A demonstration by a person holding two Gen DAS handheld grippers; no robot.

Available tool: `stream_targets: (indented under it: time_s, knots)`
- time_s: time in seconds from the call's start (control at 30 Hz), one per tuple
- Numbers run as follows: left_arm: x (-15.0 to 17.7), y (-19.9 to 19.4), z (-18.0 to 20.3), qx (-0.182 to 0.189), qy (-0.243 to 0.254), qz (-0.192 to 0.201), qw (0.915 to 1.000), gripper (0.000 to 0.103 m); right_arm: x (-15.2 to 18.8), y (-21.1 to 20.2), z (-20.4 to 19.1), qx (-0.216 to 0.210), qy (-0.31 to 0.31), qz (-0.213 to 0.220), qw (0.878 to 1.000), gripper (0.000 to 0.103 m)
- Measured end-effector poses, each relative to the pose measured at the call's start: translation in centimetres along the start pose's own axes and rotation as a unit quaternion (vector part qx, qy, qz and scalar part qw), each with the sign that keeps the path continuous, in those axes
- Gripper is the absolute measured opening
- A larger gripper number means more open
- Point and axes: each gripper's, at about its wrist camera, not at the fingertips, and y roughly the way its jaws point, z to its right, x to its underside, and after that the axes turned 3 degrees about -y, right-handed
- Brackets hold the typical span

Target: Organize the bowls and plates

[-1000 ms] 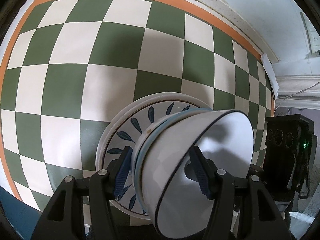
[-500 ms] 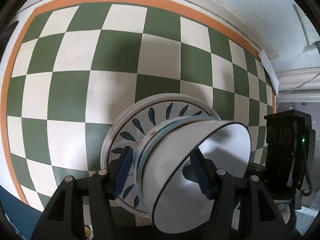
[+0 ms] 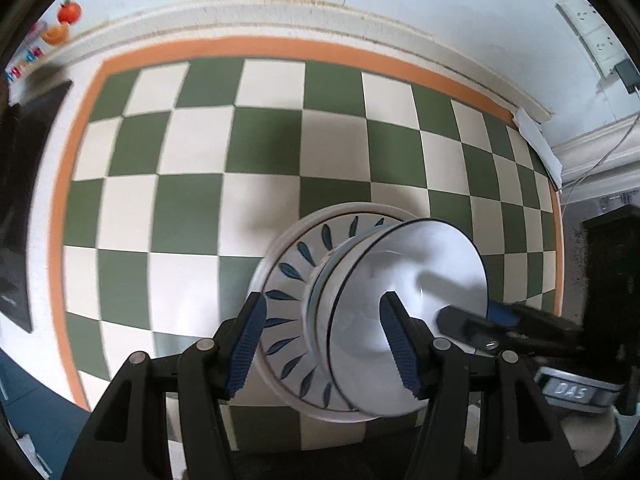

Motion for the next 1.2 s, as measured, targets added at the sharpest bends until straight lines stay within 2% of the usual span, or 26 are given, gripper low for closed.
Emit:
stream_targets:
  time_s: [0.17,0.27,0.33,0.43,0.5,0.7,0.93,1.2]
  knots:
    - [1.4,-2.5,0.4,-0.021,0.023,0.038,0.9988,0.057,1.3,-3.6,-2.6,0.054,-0.023,0.040,0.997,0.058]
    - [2.2,-3.7,0.4,-0.029,0.031,0.051,0.9978,0.071,2.5,-5.4,-4.3,0.092,-0.034,0.065,0.993,0.067]
    - [2.8,-4.6,0.4,-0.036,0.035,0.064,0.9966,0.088,3.4,-6.5,-5.2,0.111,-0.037,0.080,0.990,0.082]
    - [3.5,-5.5,0.3,-0.037,0.040,0.074,0.9957,0.091,4.8,-7.7,-6.6,0.145,-0.044,0.101,0.983,0.091]
    - [4.1,-6.2,0.3,-0.041,0.042,0.085,0.9947,0.093,5.9,-8.4,-7.5,0.174,-0.044,0.114,0.977,0.093]
    - [6.1,-8.9,0.5,-0.048,0.062,0.124,0.9892,0.097,8.7,-10.6,-10.3,0.223,-0.044,0.167,0.959,0.098]
    - [9.2,-12.9,0.9,-0.045,0.063,0.176,0.9814,0.098,11.9,-13.4,-13.0,0.240,-0.054,0.204,0.948,0.099]
    - [14.1,-16.6,1.5,-0.043,0.050,0.221,0.9731,0.099,17.2,-17.5,-15.5,0.234,-0.076,0.246,0.938,0.100]
